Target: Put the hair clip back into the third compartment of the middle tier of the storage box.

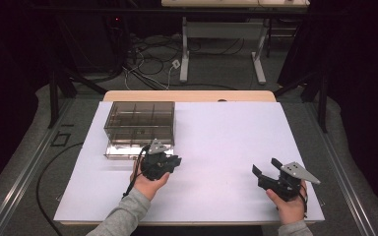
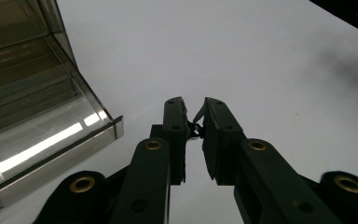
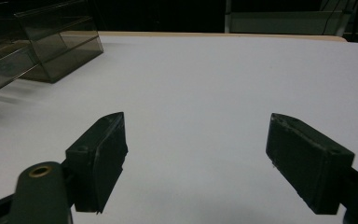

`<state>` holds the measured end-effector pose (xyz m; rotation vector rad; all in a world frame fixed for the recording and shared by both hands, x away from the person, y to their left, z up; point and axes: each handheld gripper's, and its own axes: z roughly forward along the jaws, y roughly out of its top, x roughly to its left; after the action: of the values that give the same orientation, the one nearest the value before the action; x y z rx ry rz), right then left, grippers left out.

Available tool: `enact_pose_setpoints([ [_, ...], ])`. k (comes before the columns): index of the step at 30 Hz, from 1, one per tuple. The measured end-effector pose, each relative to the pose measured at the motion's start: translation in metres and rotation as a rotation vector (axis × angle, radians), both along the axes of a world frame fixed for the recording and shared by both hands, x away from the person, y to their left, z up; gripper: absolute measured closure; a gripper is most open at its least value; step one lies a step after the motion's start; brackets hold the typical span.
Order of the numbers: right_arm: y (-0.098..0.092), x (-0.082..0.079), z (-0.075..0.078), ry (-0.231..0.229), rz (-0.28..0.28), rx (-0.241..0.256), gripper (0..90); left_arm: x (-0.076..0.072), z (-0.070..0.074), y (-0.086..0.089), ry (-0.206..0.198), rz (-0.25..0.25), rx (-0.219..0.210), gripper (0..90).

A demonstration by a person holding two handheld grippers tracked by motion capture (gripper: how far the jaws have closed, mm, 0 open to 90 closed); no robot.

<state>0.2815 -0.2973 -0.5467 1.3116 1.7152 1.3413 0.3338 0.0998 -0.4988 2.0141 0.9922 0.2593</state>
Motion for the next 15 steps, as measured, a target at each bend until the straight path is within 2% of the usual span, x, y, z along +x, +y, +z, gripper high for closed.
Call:
enact_pose_setpoints([
  [15,0.000,0.001,-0.001,-0.003,-0.003,-0.006,19.9,0.004,0.009,0.013,-0.024,0.082,-0.057,79.6],
])
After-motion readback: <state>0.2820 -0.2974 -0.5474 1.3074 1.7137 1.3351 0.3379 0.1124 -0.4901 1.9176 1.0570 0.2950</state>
